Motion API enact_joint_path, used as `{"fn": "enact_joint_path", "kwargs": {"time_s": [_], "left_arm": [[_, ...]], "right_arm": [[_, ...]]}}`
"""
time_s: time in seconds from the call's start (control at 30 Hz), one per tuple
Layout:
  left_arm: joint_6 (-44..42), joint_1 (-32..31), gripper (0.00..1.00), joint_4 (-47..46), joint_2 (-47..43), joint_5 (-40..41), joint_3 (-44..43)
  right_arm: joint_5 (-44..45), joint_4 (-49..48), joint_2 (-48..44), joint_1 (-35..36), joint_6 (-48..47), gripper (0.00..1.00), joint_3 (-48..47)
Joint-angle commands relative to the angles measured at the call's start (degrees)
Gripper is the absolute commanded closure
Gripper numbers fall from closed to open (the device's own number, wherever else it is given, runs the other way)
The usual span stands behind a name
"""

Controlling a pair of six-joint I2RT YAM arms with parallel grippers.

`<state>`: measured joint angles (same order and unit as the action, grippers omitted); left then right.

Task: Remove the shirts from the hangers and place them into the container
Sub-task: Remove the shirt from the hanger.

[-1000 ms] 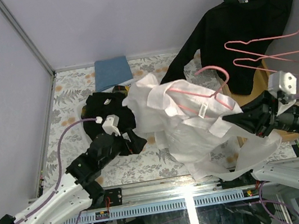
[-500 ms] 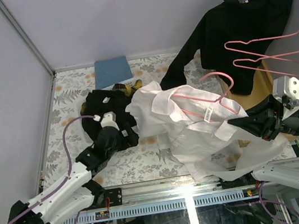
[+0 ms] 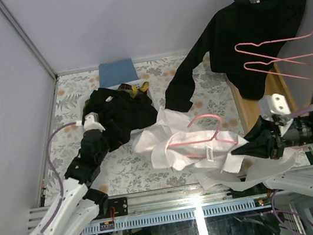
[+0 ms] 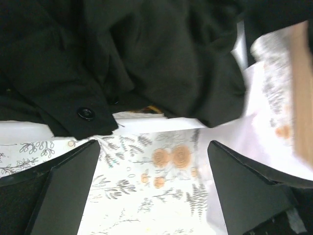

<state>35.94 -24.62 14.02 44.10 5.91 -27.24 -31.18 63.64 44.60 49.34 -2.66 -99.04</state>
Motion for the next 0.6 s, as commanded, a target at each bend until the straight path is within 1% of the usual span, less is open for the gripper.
{"fn": "enact_joint_path", "kwargs": {"time_s": [0.0,0.03,0.1,0.17,0.23,0.3,0.37,0.43,0.5,0.57], "left_arm": [[2.7,0.5,0.06,7.5,-12.5,5.1,-5.0],[3.2,0.5,0.05,9.4,-16.4,6.2,-6.4],[4.1,0.4,0.03,12.8,-20.5,8.4,-8.7],[4.8,0.4,0.03,16.0,-25.0,10.6,-10.9],[5.9,0.4,0.03,19.1,-27.8,12.3,-12.7],[5.2,0.4,0.02,19.2,-30.1,11.1,-13.6],[2.9,0.4,0.0,16.6,-31.5,6.0,-13.9],[-0.1,0.4,0.0,12.5,-31.6,-2.7,-13.8],[-1.5,0.4,0.0,8.7,-30.8,-12.0,-13.7],[-1.1,0.4,0.0,5.9,-29.7,-18.2,-13.4]], "right_arm": [[-14.0,-4.6,1.4,0.0,-2.5,1.0,3.9],[-12.0,-5.6,1.5,-0.1,-2.2,1.0,5.4],[-4.5,-6.8,2.9,0.0,-1.1,1.0,8.3],[0.4,-9.0,5.5,-0.1,-0.3,1.0,12.3],[1.0,-12.7,9.0,-0.1,-0.2,1.0,16.8],[-0.8,-18.9,11.8,-0.1,1.1,1.0,22.0],[-5.2,-27.9,14.5,-0.1,2.6,1.0,26.7],[-6.7,-34.9,16.9,0.0,5.2,1.0,29.8],[-7.1,-39.8,19.4,0.0,6.6,1.0,31.7],[-7.5,-43.4,21.8,0.0,8.2,1.0,32.6]]}}
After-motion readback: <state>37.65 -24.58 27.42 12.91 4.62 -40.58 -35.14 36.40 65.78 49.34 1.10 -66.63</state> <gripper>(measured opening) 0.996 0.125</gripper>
